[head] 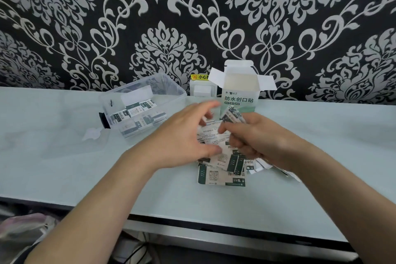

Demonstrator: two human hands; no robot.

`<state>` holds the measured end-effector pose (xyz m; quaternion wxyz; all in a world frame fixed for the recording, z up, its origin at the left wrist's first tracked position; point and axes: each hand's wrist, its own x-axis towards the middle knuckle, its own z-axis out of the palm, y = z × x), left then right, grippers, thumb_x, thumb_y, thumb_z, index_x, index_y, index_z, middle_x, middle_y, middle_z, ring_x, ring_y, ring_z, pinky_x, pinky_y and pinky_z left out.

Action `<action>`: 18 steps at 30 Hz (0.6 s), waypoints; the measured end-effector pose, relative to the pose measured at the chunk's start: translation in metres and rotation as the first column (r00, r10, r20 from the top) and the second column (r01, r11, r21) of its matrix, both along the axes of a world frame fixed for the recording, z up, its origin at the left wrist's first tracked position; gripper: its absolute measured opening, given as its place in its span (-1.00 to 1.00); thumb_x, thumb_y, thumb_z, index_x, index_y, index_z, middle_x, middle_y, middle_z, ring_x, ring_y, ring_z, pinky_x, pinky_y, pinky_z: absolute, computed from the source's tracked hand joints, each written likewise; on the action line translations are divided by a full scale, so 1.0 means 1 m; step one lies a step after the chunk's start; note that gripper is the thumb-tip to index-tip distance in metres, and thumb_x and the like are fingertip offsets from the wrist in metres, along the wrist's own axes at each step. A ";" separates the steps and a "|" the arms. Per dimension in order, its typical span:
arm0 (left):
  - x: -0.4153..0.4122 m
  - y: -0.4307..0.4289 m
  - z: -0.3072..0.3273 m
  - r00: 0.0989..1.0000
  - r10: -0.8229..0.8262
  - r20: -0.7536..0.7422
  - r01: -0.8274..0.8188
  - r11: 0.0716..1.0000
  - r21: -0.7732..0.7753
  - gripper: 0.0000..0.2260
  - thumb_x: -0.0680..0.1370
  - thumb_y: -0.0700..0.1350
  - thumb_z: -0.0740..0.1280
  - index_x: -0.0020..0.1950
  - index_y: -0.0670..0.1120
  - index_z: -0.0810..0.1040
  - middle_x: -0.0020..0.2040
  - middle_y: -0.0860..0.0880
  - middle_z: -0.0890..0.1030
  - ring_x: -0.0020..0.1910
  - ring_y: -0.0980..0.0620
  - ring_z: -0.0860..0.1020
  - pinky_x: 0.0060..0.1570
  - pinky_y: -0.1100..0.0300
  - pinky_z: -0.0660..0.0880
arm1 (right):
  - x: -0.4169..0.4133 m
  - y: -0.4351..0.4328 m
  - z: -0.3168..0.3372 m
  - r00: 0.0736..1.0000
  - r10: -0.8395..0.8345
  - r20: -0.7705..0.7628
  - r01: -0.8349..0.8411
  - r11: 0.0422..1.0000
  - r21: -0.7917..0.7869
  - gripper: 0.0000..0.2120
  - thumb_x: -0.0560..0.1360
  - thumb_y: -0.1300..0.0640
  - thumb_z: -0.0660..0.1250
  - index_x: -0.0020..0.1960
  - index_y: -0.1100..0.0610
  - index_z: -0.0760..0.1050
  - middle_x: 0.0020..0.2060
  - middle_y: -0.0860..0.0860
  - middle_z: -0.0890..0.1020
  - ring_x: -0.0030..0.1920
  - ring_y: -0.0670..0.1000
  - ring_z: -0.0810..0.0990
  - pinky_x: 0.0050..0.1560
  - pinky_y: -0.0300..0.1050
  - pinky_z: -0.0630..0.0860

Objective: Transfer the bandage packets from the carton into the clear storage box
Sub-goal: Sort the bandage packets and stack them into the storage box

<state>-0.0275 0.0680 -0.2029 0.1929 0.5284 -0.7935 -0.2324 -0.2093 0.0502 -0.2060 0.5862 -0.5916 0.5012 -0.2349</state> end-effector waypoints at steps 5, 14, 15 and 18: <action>-0.003 0.000 -0.023 0.925 -0.113 0.363 0.100 0.993 0.054 -0.39 0.42 0.18 0.44 0.42 0.15 0.33 0.29 0.14 0.36 0.30 0.13 0.29 0.28 0.13 0.35 | -0.012 -0.006 -0.006 0.971 -0.071 -0.230 0.024 0.980 -0.200 -0.81 0.61 0.14 0.19 -0.18 0.12 0.40 -0.46 -0.04 0.46 -0.51 -0.09 0.39 -0.50 -0.22 0.31; -0.008 -0.006 -0.027 0.918 -0.059 0.393 0.049 0.998 0.036 -0.62 0.45 0.05 0.46 0.25 0.11 0.51 0.13 0.06 0.54 0.15 0.04 0.47 0.13 0.10 0.44 | -0.012 -0.007 -0.013 0.714 0.012 -0.700 -0.322 0.893 -0.313 -0.68 0.36 -0.08 0.49 -0.01 0.06 0.51 -0.13 -0.05 0.61 -0.11 -0.01 0.57 -0.07 -0.07 0.54; -0.008 -0.006 -0.027 0.929 -0.046 0.367 0.027 0.998 0.056 -0.64 0.44 0.03 0.47 0.21 0.12 0.53 0.10 0.07 0.56 0.11 0.05 0.49 0.10 0.12 0.45 | -0.012 -0.006 -0.012 0.702 0.004 -0.712 -0.341 0.880 -0.331 -0.68 0.35 -0.07 0.50 -0.02 0.07 0.50 -0.15 -0.05 0.60 -0.13 -0.01 0.55 -0.11 -0.09 0.52; -0.007 -0.005 -0.026 0.953 -0.015 0.302 -0.017 0.994 0.105 -0.67 0.41 -0.01 0.50 0.15 0.11 0.57 0.04 0.08 0.60 0.05 0.07 0.51 0.06 0.16 0.46 | -0.014 -0.008 -0.012 0.702 0.025 -0.712 -0.361 0.874 -0.325 -0.69 0.36 -0.05 0.51 -0.03 0.08 0.51 -0.16 -0.05 0.59 -0.15 -0.02 0.54 -0.13 -0.11 0.50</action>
